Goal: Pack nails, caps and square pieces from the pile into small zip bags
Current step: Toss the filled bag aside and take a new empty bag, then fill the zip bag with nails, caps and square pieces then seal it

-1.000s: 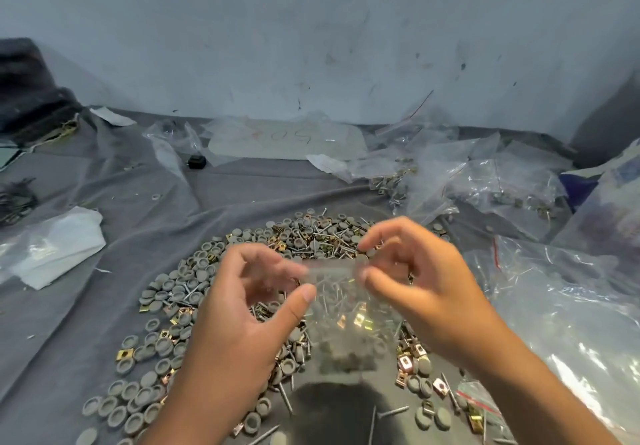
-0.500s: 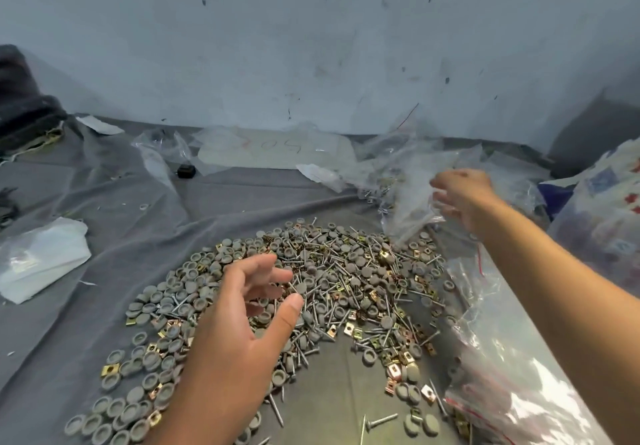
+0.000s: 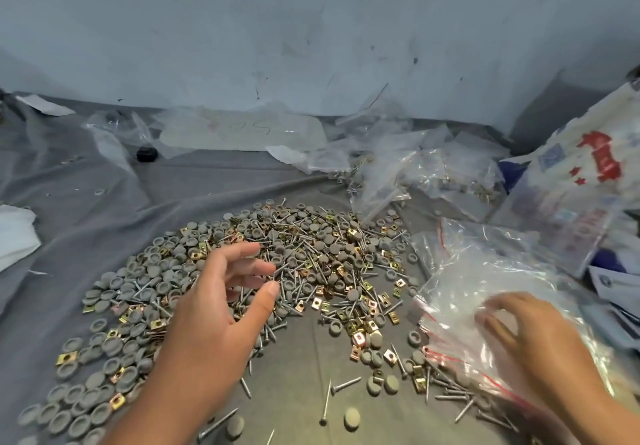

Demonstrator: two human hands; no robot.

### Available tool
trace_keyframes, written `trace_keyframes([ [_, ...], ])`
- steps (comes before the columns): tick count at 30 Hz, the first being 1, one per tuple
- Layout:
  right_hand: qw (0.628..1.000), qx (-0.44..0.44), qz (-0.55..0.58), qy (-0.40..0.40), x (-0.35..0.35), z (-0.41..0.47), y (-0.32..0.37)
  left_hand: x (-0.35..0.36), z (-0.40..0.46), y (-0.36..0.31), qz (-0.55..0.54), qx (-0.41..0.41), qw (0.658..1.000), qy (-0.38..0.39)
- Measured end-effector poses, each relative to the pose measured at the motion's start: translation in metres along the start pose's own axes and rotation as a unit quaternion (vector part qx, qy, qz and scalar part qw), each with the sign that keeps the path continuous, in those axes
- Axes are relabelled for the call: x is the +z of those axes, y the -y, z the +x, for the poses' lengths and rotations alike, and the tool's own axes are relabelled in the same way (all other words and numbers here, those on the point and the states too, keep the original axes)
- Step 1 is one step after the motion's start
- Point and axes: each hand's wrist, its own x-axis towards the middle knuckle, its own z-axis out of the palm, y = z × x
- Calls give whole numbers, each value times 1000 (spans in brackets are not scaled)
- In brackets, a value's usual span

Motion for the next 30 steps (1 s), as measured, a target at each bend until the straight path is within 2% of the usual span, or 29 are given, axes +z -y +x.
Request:
trace_keyframes([
  [3, 997, -14, 56, -53, -14, 7, 6, 1, 0, 1, 4, 0, 1000, 8],
  [6, 982, -68, 154, -81, -33, 7, 39, 9, 0, 1, 13, 1, 999, 36],
  [11, 942, -107, 315, -51, -31, 12, 114, 29, -10, -3, -48, -22, 985, 162],
  [13, 928, -109, 354, -29, -17, 15, 138, 35, -11, -3, -100, -29, 979, 174],
  [16, 920, -106, 377, 11, -1, 18, 162, 35, -4, -1, -181, -38, 979, 87],
  [18, 922, -104, 372, 34, 8, 18, 167, 28, 2, 4, -175, -44, 983, 33],
  [19, 926, -100, 362, 31, 11, 16, 167, 24, 4, 7, -149, -45, 988, 13],
  [21, 934, -106, 341, -25, 16, 5, 168, 18, 7, 12, -80, -32, 996, -31],
  [23, 926, -163, 335, -59, 17, -17, 175, 17, 6, 11, -22, -4, 996, -91],
  [24, 921, -196, 333, -43, 18, -29, 180, 17, 5, 7, -5, 17, 993, -116],
  [27, 905, -236, 354, 24, 22, -46, 191, 19, -1, 1, 4, 79, 988, -136],
  [30, 887, -235, 395, 41, 23, -41, 189, 15, -3, 1, 52, 120, 982, -139],
])
